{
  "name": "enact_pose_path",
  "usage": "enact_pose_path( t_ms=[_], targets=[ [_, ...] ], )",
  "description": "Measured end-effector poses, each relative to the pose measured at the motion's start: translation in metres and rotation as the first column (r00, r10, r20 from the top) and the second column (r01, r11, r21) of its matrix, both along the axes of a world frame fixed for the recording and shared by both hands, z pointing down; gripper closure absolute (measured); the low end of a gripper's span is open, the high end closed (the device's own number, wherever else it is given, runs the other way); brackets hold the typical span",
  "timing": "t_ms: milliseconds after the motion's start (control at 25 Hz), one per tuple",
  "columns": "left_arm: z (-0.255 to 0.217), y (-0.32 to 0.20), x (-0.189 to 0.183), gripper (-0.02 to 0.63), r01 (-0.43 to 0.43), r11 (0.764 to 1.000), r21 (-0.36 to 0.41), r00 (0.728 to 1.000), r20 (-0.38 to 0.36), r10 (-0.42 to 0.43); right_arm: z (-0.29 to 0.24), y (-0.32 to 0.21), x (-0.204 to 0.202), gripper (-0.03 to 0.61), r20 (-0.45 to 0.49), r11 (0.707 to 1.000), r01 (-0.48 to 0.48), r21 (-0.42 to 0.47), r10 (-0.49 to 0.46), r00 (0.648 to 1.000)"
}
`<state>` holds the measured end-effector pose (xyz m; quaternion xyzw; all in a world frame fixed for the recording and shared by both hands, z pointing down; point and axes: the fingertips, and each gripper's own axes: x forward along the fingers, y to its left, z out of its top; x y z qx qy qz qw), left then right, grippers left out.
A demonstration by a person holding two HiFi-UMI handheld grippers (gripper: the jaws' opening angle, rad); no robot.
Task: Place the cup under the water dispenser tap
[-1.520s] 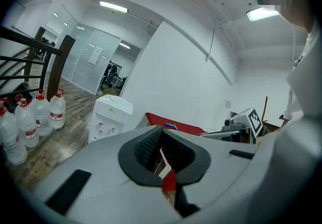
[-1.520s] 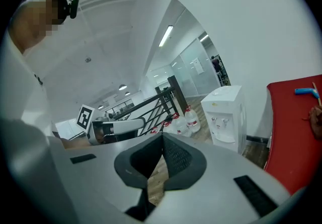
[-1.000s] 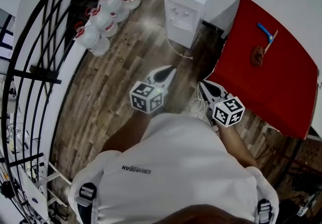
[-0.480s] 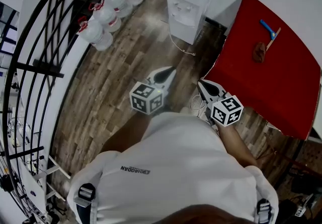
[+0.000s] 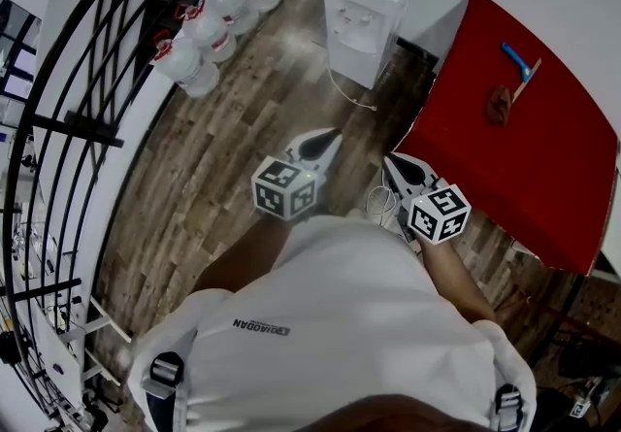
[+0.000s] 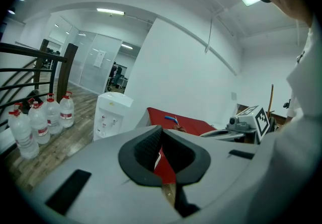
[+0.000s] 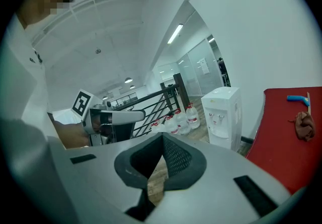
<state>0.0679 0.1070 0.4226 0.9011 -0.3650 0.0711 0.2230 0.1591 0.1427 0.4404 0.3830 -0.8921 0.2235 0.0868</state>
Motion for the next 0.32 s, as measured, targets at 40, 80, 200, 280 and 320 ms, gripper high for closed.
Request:
enact_pose_path(
  t_ms=[40, 80, 200, 280, 320],
  targets=[
    [-0.001, 0.0007, 0.001, 0.617, -0.002, 1.0, 0.002, 1.0, 0.002, 0.002, -0.0001, 0.001, 0.0005, 0.557, 0.0, 1.0, -0.001, 0.001, 0.001, 1.0],
    [-0.002, 0.0013, 0.0023, 0.617, -0.005, 1.0, 0.005, 1.0, 0.004, 0.005, -0.0002, 0.0017, 0.0012, 0.557, 0.0, 1.0, -0.002, 0.001, 0.002, 1.0],
    [-0.0037, 0.0032, 0.0058, 0.617, -0.014, 1.0, 0.012, 1.0, 0.008, 0.014, -0.0005, 0.0026, 0.0026, 0.557, 0.003, 1.0, -0.004, 0.005, 0.004, 1.0],
    [-0.0041, 0.0042, 0.0077, 0.617, -0.017, 1.0, 0.014, 1.0, 0.011, 0.017, -0.0012, 0.0027, 0.0033, 0.557, 0.005, 1.0, -0.004, 0.009, 0.004, 1.0],
    [-0.0043, 0.0046, 0.0086, 0.617, -0.019, 1.0, 0.015, 1.0, 0.012, 0.019, -0.0017, 0.0027, 0.0038, 0.557, 0.005, 1.0, -0.004, 0.011, 0.004, 1.0]
  ],
)
